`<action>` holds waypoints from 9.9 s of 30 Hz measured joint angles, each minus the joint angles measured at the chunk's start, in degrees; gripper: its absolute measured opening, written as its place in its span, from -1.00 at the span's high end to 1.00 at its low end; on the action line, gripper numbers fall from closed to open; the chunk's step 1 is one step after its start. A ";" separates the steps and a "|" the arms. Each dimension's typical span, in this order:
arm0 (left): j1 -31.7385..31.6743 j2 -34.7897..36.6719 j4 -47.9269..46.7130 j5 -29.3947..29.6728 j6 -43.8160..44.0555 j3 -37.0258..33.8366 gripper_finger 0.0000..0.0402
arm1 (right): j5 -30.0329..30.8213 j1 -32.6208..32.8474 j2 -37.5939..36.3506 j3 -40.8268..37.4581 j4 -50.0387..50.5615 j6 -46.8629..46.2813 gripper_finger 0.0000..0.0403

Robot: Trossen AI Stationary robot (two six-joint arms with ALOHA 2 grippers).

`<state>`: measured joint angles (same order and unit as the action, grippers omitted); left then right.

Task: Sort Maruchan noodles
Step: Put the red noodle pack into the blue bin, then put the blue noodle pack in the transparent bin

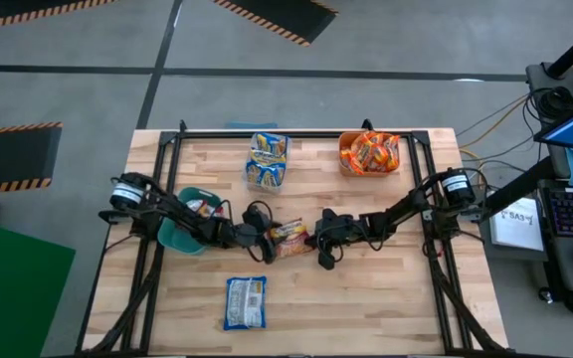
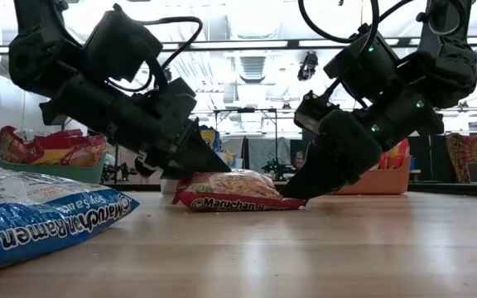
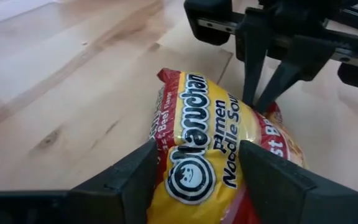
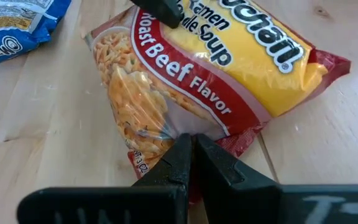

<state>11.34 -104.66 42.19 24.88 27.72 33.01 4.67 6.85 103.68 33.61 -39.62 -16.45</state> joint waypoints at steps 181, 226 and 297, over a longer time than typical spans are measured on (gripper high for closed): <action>7.42 36.17 -118.02 -15.23 21.42 23.11 1.00 | -2.99 1.36 -22.56 -8.61 -0.11 12.84 0.91; 18.79 21.95 -70.51 -10.95 3.47 23.07 1.00 | -13.94 7.80 -22.64 8.89 36.78 -13.62 0.91; 18.60 6.75 -63.07 -3.36 3.33 17.77 1.00 | -2.81 -3.15 -4.95 11.77 17.74 -29.51 -0.41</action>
<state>29.93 -97.91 -20.88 21.52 31.05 50.79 1.86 3.70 98.73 45.37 -21.88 -45.96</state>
